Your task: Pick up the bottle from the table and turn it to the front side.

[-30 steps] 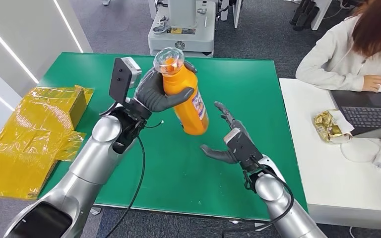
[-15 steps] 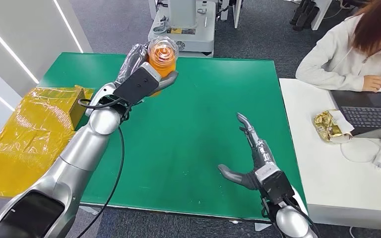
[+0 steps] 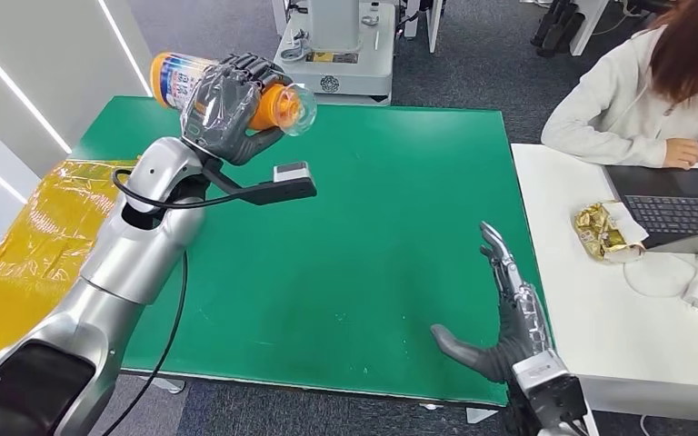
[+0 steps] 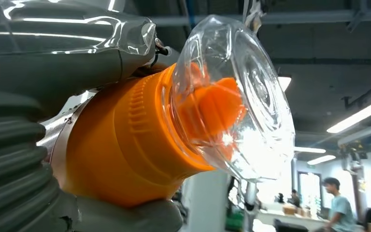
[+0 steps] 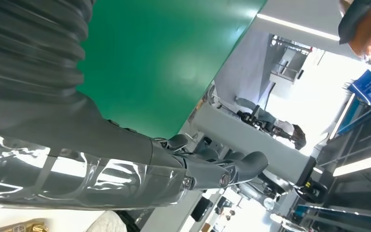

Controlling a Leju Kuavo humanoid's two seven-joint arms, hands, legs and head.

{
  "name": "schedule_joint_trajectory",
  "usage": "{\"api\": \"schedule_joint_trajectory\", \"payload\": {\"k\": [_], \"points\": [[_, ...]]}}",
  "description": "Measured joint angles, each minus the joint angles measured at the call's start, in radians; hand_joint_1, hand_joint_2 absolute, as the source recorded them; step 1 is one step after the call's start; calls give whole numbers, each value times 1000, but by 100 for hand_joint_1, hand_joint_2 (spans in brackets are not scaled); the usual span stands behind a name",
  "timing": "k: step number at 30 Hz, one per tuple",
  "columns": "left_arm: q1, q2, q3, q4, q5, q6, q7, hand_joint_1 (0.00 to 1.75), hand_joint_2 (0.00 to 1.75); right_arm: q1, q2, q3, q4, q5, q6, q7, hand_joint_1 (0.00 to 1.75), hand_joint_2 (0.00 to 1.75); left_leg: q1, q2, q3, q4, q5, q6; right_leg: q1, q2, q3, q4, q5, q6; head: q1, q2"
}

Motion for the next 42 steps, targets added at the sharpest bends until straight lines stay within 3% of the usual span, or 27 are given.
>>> {"api": "schedule_joint_trajectory", "payload": {"k": [9, 12, 13, 16, 18, 28, 34, 42], "points": [[-11, 81, -29, 56, -286, 155, 45, 169, 175, 42, 0, -7, -39, 7, -30, -31, 0, 175, 0, 0, 0, 0, 0, 0, 0, 0, 0, 0, 0, 0, 0, 0], [-11, 95, -41, 89, -341, 185, 64, 123, 175, 58, 0, -15, -53, 10, -40, -38, 0, 175, 0, 0, 0, 0, 0, 0, 0, 0, 0, 0, 0, 0, 0, 0], [-11, 98, -44, 97, -363, 190, 75, 117, 175, 63, 0, -18, -58, 11, -43, -41, 0, 175, 0, 0, 0, 0, 0, 0, 0, 0, 0, 0, 0, 0, 0, 0], [-11, 106, -49, 115, -421, 200, 101, 162, 175, 76, 0, -27, -71, 16, -48, -47, 0, 175, 0, 0, 0, 0, 0, 0, 0, 0, 0, 0, 0, 0, 0, 0], [-10, 112, -51, 125, -437, 201, 109, 175, 175, 84, 1, -31, -78, 20, -49, -49, 0, 175, 0, 0, 0, 0, 0, 0, 0, 0, 0, 0, 0, 0, 0, 0], [22, 171, -30, 150, -414, 237, 108, 175, 175, 150, 1, -60, -126, 15, -62, -61, 0, 175, 0, 0, 0, -1, 0, 0, 0, 0, 0, 0, 0, 0, 0, 0], [58, 225, 13, 178, -361, 288, 79, 175, 175, 248, 1, -77, -181, 3, -117, -69, 0, 175, 0, 0, 0, -2, 0, 0, 0, 0, -1, 0, -1, -1, 0, 0], [85, 246, 40, 203, -343, 292, 69, 175, 175, 317, 1, -82, -236, 3, -156, -62, 0, 175, 0, 0, 0, -2, 0, 0, 0, 0, 0, 0, 0, 0, 0, 0]]}}
